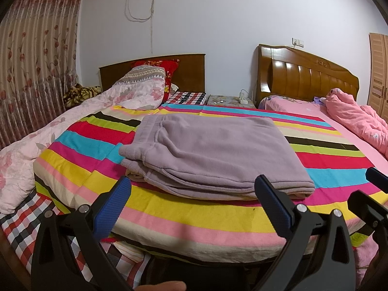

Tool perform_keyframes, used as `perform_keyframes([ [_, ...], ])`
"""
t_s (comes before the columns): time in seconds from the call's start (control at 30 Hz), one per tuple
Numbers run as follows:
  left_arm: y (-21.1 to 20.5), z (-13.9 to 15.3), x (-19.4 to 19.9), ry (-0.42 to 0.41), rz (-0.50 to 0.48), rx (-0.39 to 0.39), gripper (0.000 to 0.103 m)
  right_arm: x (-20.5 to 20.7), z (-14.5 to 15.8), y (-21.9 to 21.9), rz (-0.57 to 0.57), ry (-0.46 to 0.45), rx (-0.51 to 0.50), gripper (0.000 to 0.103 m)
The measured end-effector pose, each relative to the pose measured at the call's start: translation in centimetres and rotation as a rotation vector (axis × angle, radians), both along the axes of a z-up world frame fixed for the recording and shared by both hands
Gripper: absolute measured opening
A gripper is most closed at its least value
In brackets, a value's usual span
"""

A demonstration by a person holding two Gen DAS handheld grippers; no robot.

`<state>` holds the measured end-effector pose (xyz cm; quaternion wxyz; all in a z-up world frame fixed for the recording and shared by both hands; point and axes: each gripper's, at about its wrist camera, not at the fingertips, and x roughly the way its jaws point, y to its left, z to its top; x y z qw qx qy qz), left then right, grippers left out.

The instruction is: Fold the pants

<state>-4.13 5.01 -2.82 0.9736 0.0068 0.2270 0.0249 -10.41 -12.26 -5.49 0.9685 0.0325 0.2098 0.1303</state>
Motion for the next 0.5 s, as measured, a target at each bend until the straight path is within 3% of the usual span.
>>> perform_keyframes([
  [0.3, 0.17, 0.39, -0.13, -0.015, 0.001, 0.002, 0.102, 0.03, 0.01, 0.02, 0.001, 0.000, 0.000, 0.098],
  [0.4, 0.39, 0.51, -0.21, -0.027, -0.009, -0.021, 0.102, 0.09, -0.04, 0.00, 0.003, 0.000, 0.001, 0.098],
  [0.5, 0.81, 0.13, 0.34, 0.012, -0.021, -0.061, 0.102, 0.13, -0.05, -0.06, 0.003, 0.001, 0.002, 0.098],
])
